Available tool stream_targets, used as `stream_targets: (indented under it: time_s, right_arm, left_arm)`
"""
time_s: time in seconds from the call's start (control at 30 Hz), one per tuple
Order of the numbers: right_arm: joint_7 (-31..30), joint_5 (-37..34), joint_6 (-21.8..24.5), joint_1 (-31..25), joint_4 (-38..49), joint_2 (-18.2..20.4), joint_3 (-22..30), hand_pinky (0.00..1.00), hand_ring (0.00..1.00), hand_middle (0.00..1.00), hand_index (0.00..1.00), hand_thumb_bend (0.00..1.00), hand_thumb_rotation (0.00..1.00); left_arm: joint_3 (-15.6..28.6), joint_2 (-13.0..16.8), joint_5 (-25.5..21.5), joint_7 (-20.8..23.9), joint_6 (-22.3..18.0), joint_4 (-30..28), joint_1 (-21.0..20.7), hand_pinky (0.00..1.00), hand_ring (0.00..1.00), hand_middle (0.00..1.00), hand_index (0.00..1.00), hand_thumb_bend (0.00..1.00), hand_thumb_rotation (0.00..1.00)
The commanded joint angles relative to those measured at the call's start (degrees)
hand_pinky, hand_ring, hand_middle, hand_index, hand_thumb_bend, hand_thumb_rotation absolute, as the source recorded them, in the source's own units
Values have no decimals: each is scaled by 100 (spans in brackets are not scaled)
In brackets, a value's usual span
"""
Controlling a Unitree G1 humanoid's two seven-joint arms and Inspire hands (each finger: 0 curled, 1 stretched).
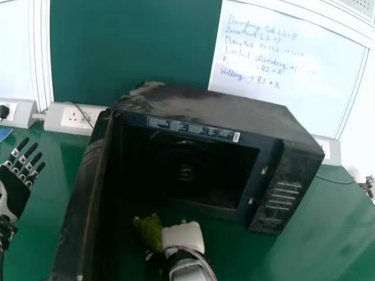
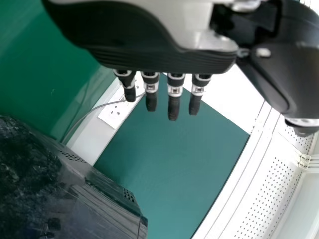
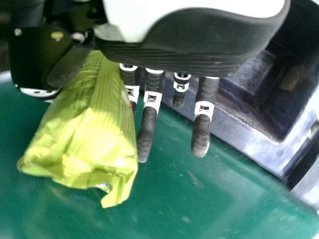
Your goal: Put biscuit inside oven
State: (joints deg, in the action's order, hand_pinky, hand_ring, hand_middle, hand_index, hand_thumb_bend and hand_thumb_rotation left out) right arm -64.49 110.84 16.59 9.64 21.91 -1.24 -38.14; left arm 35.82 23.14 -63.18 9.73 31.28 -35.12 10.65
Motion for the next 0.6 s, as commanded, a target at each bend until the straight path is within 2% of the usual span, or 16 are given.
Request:
stream_targets:
  time_s: [0.0, 0.2, 0.4, 0.57]
  right_arm:
    - [432, -254, 113, -160, 214, 119, 304, 21, 25, 47, 66, 58, 0]
    - [1090, -732, 12, -422, 375, 112, 693, 23, 28, 47, 63, 57, 0]
    - [1355, -1163, 68, -476, 424, 187, 1072, 21, 25, 47, 62, 57, 0]
    - [1488, -1238, 138, -506, 461, 250, 1233, 21, 25, 47, 62, 57, 0]
  left_arm:
    - [67, 63, -33, 38, -16, 17, -16, 100, 100, 95, 98, 38, 29]
    - [74, 89, -13, 10, -18, 64, -14, 100, 100, 95, 98, 38, 28]
    - [78, 86, -39, 11, -21, 74, -30, 100, 100, 95, 96, 40, 27]
    - [72, 92, -16, -27, -33, 105, -42, 100, 100, 95, 96, 41, 27]
